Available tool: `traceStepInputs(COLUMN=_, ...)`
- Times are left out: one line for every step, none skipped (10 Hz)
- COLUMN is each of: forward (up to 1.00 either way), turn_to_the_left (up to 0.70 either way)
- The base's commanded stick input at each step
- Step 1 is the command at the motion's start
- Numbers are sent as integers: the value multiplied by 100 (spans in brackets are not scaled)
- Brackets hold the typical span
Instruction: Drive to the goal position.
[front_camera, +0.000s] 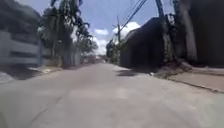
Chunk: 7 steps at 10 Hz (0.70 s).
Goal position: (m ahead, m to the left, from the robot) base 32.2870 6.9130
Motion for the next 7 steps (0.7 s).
traceStepInputs(forward=85, turn_to_the_left=-34)
traceStepInputs(forward=85, turn_to_the_left=-34)
traceStepInputs(forward=85, turn_to_the_left=-34)
traceStepInputs(forward=85, turn_to_the_left=-27)
traceStepInputs(forward=85, turn_to_the_left=-1)
traceStepInputs(forward=85, turn_to_the_left=0)
traceStepInputs(forward=85, turn_to_the_left=0)
